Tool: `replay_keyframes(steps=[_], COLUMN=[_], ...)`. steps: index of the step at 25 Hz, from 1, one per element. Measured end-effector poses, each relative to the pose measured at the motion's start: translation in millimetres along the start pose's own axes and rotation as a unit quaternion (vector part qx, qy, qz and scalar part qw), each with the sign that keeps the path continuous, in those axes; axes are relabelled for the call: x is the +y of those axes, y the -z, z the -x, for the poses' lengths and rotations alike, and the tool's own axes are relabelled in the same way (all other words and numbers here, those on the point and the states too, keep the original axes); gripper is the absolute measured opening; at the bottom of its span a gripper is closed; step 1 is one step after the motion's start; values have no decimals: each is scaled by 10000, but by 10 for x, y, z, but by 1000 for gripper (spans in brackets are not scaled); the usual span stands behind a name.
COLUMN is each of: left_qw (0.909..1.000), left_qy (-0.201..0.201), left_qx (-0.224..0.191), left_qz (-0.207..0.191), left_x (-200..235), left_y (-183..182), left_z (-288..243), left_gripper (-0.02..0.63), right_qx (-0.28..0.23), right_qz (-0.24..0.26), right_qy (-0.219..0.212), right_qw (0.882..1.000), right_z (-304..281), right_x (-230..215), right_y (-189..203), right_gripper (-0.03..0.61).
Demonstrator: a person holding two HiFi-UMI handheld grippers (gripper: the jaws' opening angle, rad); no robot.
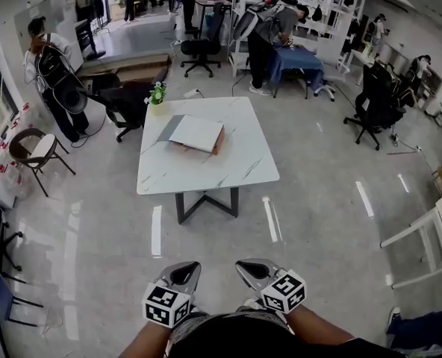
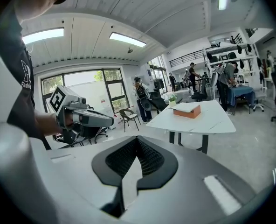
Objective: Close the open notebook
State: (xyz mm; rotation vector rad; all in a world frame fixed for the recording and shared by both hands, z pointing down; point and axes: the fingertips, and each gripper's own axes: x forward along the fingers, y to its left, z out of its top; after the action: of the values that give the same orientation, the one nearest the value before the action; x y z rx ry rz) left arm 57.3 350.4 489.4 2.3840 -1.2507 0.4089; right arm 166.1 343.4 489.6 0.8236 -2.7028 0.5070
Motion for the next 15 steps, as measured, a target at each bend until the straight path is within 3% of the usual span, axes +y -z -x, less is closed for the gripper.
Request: replay_keyframes(steps=[15], left_qw=[10000], left_qy=[-8], left_qx=[-52], left_qz=[1], left_x=[122], left_y=[-41], left_z=[80], left_gripper=[58], right_qx=[170], right_qz=[-29], right_qy=[-64], right_qw=[9998], right_z=[-160], right_x=[40], right_y=[-47], right_gripper=[0])
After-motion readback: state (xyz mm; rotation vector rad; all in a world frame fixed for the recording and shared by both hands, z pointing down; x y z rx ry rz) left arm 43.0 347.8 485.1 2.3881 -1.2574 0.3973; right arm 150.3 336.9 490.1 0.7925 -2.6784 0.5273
